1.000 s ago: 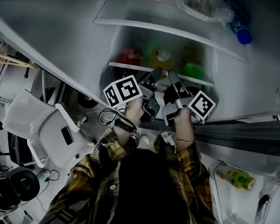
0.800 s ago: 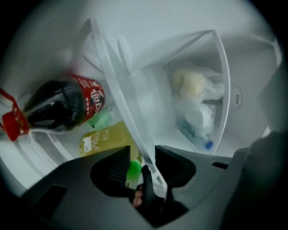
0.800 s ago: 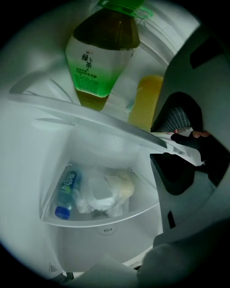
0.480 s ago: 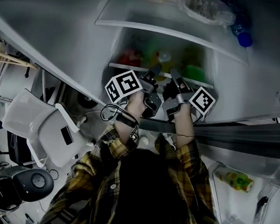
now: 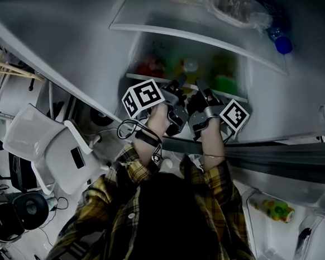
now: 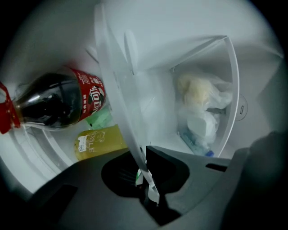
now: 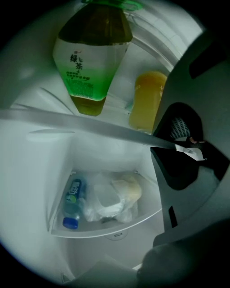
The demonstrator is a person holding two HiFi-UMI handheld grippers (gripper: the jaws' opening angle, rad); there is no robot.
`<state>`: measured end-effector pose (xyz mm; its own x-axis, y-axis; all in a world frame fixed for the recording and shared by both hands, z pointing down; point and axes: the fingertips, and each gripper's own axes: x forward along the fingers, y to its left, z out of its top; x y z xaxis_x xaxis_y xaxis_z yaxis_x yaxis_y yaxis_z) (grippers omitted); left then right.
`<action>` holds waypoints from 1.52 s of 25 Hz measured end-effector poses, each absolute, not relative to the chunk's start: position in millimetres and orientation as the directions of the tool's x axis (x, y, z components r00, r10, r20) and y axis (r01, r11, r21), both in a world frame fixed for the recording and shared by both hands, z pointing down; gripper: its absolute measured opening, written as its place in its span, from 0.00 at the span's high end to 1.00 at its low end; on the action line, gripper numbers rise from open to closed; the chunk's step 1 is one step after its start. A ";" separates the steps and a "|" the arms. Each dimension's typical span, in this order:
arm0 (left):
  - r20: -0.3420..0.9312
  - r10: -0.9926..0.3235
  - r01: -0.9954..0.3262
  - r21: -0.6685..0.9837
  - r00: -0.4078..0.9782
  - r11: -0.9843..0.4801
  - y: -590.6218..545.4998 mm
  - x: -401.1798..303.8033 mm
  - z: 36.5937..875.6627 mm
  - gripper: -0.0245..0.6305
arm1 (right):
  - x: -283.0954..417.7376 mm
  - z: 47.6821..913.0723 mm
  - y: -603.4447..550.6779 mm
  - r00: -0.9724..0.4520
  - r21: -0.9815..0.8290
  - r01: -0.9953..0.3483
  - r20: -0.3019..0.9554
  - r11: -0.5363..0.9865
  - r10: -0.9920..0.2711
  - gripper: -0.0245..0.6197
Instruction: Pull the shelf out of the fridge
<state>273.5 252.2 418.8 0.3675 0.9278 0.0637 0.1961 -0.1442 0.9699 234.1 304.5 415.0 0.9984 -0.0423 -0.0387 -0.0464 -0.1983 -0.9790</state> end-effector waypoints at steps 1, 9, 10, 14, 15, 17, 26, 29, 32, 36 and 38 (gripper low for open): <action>0.061 0.928 0.190 0.972 0.368 -0.139 252.6 273.5 418.5 0.90 | 234.0 415.3 304.6 0.998 -0.981 -0.050 -0.043 -0.185 -0.040 0.89; 0.051 0.926 0.152 0.982 0.374 -0.116 253.8 273.7 421.1 0.92 | 233.6 418.0 306.3 0.999 -0.989 -0.048 -0.044 -0.138 -0.030 0.90; 0.051 0.925 0.150 0.982 0.376 -0.115 254.0 273.9 421.4 0.92 | 233.7 418.3 306.7 0.999 -0.990 -0.047 -0.043 -0.135 -0.030 0.90; 0.054 0.924 0.143 0.983 0.377 -0.116 253.7 272.8 423.1 0.92 | 232.6 420.3 306.4 0.999 -0.991 -0.041 -0.037 -0.128 -0.031 0.91; 0.055 0.925 0.144 0.983 0.377 -0.117 254.0 272.7 423.6 0.92 | 232.4 421.0 306.7 0.999 -0.991 -0.039 -0.035 -0.129 -0.032 0.91; 0.056 0.924 0.149 0.981 0.377 -0.120 254.2 273.3 424.1 0.92 | 232.9 422.0 307.2 0.999 -0.990 -0.037 -0.033 -0.132 -0.034 0.91; 0.060 0.923 0.178 0.975 0.379 -0.136 252.1 273.8 424.3 0.92 | 234.5 422.6 304.8 0.998 -0.991 -0.043 -0.037 -0.128 -0.045 0.91; 0.065 0.923 0.177 0.974 0.378 -0.141 251.2 272.4 427.4 0.92 | 233.4 425.7 303.9 0.998 -0.991 -0.041 -0.035 -0.127 -0.046 0.91; 0.069 0.923 0.177 0.973 0.380 -0.146 249.7 271.1 429.2 0.92 | 232.3 427.6 302.5 0.998 -0.991 -0.036 -0.030 -0.132 -0.051 0.91; 0.072 0.921 0.174 0.973 0.383 -0.149 247.8 269.2 429.6 0.92 | 231.0 428.1 300.8 0.998 -0.990 -0.032 -0.024 -0.140 -0.060 0.91; 0.074 0.920 0.172 0.974 0.385 -0.150 246.4 267.9 429.8 0.92 | 230.1 427.9 299.3 0.998 -0.989 -0.031 -0.022 -0.144 -0.064 0.91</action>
